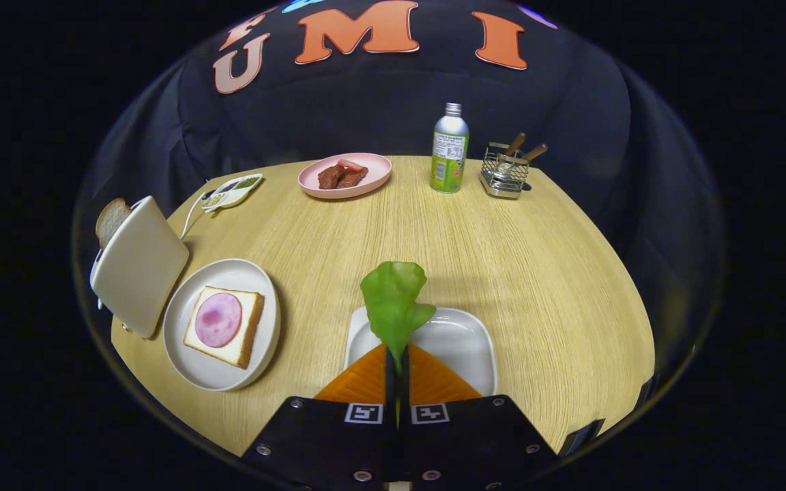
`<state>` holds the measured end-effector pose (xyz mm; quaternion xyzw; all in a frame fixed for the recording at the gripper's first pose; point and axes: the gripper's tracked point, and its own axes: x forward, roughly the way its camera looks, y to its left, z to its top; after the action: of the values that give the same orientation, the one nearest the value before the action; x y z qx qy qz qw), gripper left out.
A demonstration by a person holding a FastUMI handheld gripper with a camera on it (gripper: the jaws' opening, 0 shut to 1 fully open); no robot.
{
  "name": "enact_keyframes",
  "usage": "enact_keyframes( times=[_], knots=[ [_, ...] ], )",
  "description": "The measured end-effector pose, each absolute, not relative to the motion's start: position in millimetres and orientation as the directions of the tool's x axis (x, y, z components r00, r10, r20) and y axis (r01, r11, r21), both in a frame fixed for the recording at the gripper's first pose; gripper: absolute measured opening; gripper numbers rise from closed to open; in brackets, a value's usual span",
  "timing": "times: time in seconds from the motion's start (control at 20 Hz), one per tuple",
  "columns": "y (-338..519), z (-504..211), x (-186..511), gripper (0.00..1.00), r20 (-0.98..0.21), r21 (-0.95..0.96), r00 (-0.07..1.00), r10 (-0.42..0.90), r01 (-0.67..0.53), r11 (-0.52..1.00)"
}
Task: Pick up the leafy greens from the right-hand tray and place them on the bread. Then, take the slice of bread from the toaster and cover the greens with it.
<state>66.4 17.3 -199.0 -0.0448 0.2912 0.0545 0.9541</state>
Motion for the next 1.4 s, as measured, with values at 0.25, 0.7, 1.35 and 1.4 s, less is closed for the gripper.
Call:
enact_keyframes(
  times=[0.25,0.7,1.35,1.4],
  knots=[
    [57.0,-189.2,61.6,0.01,-0.553,-0.056,0.823,0.127,-0.188,0.98],
    [132.3,-186.6,56.5,0.01,-0.556,-0.043,0.805,0.207,-0.277,0.96],
    [209.9,-203.3,52.8,0.02,-0.598,-0.036,0.755,0.269,-0.36,0.932],
    [211.8,-205.3,53.6,0.02,-0.601,-0.04,0.754,0.265,-0.36,0.932]
  ],
)
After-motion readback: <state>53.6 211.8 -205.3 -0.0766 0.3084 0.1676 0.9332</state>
